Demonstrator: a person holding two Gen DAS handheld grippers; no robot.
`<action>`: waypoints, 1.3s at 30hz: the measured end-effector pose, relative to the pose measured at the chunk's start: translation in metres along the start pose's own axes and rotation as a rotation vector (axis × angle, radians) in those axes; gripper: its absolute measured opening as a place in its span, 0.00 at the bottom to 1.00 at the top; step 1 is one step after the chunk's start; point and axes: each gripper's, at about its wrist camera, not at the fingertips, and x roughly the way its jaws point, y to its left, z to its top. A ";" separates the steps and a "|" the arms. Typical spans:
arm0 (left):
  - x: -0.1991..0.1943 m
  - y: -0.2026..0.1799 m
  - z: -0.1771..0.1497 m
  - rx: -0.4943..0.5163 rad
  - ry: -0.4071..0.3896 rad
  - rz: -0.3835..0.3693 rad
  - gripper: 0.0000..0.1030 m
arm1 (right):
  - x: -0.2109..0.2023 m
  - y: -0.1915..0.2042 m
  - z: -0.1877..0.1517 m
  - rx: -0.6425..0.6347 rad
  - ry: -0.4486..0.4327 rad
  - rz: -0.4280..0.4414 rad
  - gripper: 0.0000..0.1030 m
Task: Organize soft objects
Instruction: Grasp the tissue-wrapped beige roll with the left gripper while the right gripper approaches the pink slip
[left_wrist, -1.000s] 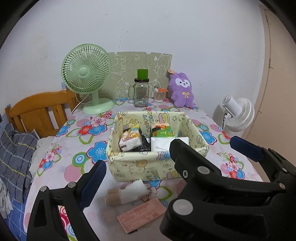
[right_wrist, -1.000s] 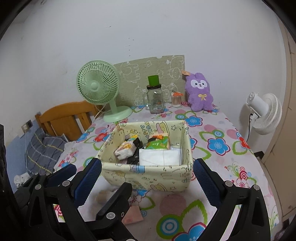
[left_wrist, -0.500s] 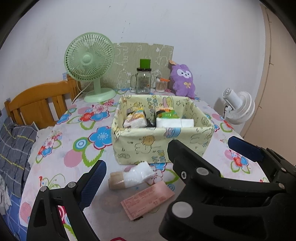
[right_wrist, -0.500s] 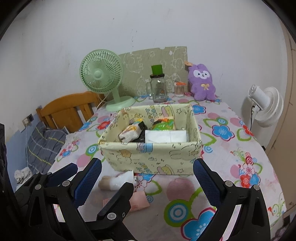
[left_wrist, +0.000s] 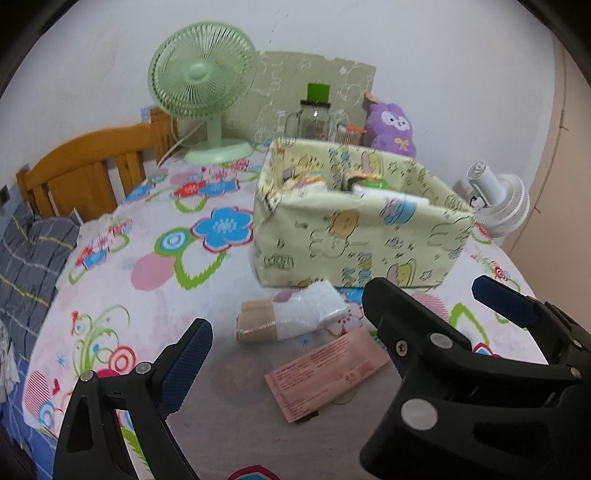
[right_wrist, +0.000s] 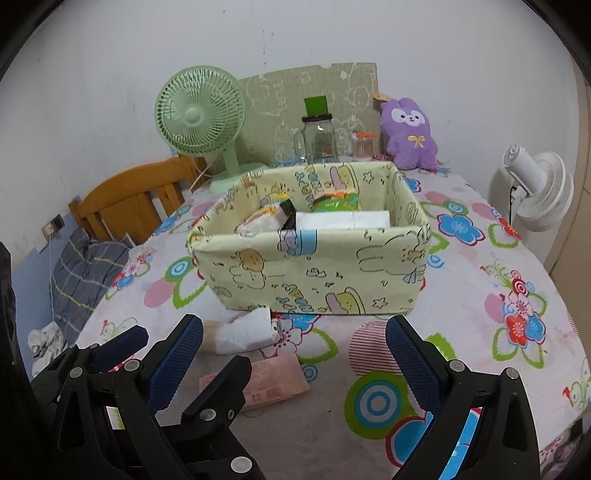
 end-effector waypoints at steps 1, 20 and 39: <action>0.003 0.002 -0.002 -0.005 0.009 -0.003 0.93 | 0.003 0.000 -0.001 -0.005 0.009 -0.001 0.98; 0.038 0.018 0.000 0.006 0.052 0.017 0.92 | 0.044 0.005 -0.005 0.001 0.079 -0.008 0.98; 0.060 0.005 0.008 0.044 0.095 -0.010 0.58 | 0.064 -0.014 -0.004 0.065 0.129 -0.037 0.98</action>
